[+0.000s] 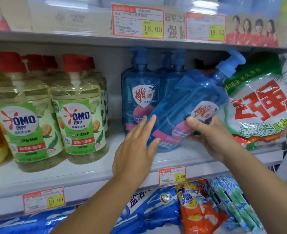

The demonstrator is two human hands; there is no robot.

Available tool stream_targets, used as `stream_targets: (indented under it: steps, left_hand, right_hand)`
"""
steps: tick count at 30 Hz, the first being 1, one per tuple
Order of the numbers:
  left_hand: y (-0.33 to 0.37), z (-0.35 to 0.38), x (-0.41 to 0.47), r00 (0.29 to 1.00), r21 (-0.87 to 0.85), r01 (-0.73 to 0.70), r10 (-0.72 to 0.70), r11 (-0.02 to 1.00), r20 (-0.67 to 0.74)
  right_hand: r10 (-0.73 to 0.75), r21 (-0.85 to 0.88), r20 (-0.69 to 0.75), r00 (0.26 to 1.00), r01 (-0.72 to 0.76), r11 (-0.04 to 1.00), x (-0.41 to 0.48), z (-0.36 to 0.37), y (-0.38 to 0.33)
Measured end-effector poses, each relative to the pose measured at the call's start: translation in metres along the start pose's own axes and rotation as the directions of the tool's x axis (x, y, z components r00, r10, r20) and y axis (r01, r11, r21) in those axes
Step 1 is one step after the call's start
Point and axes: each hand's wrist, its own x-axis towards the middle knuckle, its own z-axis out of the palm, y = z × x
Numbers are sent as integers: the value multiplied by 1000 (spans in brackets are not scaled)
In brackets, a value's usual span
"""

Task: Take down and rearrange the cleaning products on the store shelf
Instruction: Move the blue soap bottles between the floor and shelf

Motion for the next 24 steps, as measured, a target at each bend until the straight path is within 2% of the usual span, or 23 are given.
stream_targets:
  steps: [3,8,15,18,21,23,24]
  left_hand:
    - [1,-1,1,998,19,66,-66,998,14]
    - [3,-1,-4,975,147,188,-203,971,96]
    - [7,-1,-1,971,218,169,-200,961,129]
    - [6,-3,1,963,146,214,-234,966,131]
    - [6,-9,1,942,-23,301,-294,953,164]
    - [8,-23,-4,940,-211,325,-290,922,177]
    - [6,-34,-11,944,-281,322,-286,904,163]
  right_hand:
    - [12,-36,22,1000,-12,999,6,8,-12]
    - [19,-261,116,993,12,965,18,16,-33]
    - [-91,-388,-3,996,83,918,18,19,-12]
    - [-88,-376,-40,995,66,924,17,24,-3]
    - [-56,-355,-90,994,21,935,7,35,-4]
    - [-87,-381,-203,975,3,925,-7,42,-5]
    - [-153,-421,-287,946,19,907,-18,47,-7]
